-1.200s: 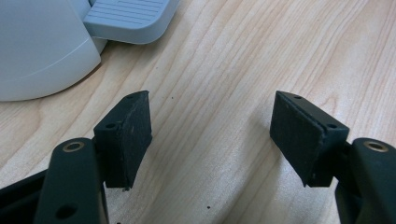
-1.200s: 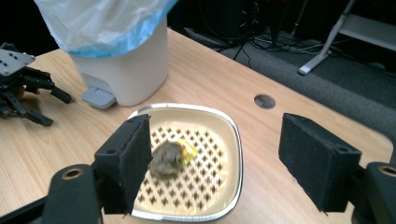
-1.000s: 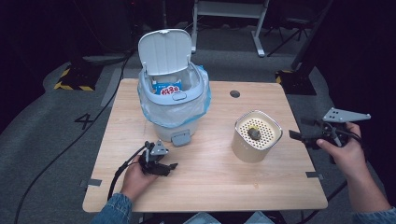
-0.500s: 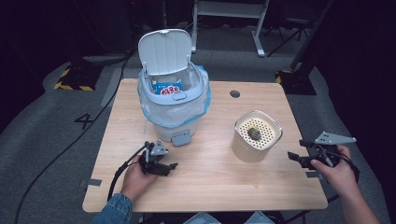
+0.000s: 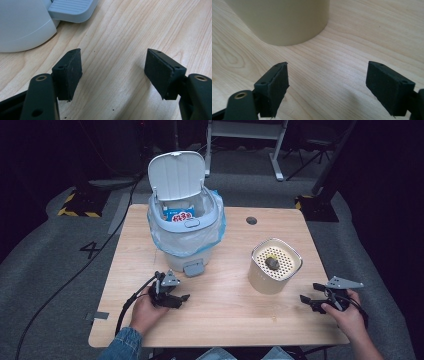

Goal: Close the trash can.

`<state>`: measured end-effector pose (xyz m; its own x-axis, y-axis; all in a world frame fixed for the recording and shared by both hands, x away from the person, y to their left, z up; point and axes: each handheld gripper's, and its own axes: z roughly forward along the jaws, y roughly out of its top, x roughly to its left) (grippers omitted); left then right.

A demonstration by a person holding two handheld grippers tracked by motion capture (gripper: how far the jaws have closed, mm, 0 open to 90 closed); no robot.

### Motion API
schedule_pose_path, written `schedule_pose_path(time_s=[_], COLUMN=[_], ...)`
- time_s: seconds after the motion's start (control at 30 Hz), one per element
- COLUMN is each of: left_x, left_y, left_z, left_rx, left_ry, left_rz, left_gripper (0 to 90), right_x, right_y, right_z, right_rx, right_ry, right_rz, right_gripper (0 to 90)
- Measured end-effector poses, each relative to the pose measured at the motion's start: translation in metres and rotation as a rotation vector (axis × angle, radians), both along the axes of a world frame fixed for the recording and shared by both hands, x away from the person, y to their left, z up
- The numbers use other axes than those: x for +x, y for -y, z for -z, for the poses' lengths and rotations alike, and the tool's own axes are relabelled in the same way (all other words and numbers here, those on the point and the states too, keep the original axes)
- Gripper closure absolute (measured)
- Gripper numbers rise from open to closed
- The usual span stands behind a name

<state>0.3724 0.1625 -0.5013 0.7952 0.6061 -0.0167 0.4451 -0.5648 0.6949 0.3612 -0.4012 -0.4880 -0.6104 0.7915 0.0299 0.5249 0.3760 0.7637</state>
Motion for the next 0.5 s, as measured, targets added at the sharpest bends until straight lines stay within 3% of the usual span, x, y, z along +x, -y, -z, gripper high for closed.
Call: schedule_pose_path(time_s=[0.1,0.27,0.5], left_x=[0.0,-0.002,-0.009], left_y=[-0.002,-0.003,-0.012], left_z=[-0.002,-0.007,-0.028], left_rx=[0.018,0.015,-0.081], left_ry=[-0.005,0.0,0.011], left_rz=[-0.003,0.001,0.012], left_gripper=[36.1,37.4,36.1], right_x=[0.0,0.002,0.001], right_y=[-0.001,-0.004,-0.006], right_z=[0.01,0.016,0.016], right_rx=[-0.003,-0.056,-0.051], right_ry=[0.011,-0.001,-0.012], right_rz=[0.0,-0.022,0.014], right_gripper=[18.3,17.2,15.4])
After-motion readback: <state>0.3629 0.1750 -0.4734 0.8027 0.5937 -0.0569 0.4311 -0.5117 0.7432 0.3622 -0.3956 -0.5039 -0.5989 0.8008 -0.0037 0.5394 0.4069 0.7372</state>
